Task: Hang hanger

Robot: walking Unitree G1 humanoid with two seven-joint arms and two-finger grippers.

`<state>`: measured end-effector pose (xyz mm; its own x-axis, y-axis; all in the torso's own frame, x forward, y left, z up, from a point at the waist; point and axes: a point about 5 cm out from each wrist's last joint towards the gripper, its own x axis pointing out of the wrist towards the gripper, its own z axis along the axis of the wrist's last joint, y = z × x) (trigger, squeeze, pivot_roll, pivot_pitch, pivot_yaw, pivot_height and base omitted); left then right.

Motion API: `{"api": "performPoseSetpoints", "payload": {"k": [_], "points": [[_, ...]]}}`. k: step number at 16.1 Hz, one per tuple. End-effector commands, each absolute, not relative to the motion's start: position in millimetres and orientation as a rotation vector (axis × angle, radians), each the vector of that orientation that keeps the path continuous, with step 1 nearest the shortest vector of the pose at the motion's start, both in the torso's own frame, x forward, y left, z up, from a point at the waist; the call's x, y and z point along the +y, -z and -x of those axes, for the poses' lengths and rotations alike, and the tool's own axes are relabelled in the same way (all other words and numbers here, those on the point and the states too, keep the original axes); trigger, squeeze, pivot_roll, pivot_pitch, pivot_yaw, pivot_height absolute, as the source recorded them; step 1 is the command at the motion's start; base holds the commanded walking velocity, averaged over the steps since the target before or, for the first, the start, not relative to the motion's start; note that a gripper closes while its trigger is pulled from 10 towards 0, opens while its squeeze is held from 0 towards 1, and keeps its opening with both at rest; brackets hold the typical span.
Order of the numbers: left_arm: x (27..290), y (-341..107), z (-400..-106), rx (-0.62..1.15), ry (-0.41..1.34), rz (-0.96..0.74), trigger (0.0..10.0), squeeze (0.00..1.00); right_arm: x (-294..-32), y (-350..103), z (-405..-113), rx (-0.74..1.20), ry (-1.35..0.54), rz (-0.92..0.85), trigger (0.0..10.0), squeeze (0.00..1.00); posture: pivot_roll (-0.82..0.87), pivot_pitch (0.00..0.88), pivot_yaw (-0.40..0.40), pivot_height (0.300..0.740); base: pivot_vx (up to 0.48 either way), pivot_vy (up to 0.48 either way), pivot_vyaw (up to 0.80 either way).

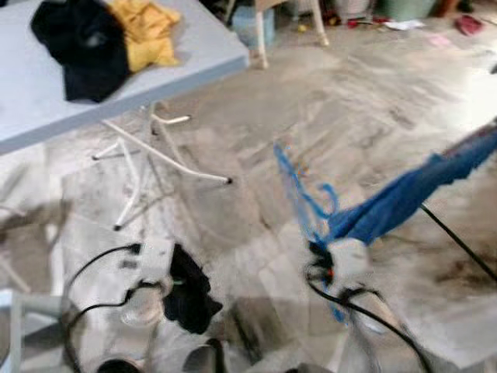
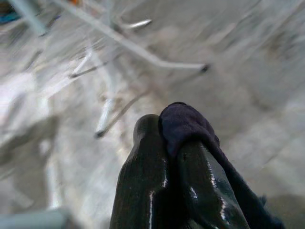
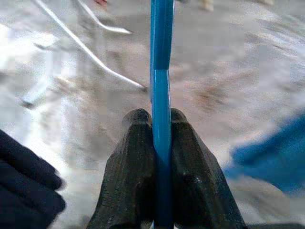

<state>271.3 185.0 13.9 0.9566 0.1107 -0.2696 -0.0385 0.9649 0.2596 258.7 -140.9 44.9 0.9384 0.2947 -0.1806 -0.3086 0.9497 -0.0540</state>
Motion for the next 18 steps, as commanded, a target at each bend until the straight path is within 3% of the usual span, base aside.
{"api": "performPoseSetpoints", "payload": {"k": [1,12,18], "points": [[183.7,-18.5,-273.0,0.264,-0.083,-0.252,10.0,0.00,-146.5,-43.4,-255.5,0.183,-0.291,0.074,10.0,0.00,-0.03,0.232,0.058,0.740,0.000,0.000,0.00],[182.9,-14.8,-268.1,0.294,-0.075,-0.227,10.0,0.00,-144.7,-41.2,-257.7,0.214,-0.304,0.062,10.0,0.00,-0.02,0.228,0.043,0.740,0.000,0.000,0.00],[183.5,-14.9,-268.5,0.300,-0.064,-0.234,10.0,0.00,-145.7,-39.3,-256.7,0.227,-0.295,0.057,10.0,0.00,-0.03,0.231,0.048,0.740,0.000,0.052,-0.71]]}}
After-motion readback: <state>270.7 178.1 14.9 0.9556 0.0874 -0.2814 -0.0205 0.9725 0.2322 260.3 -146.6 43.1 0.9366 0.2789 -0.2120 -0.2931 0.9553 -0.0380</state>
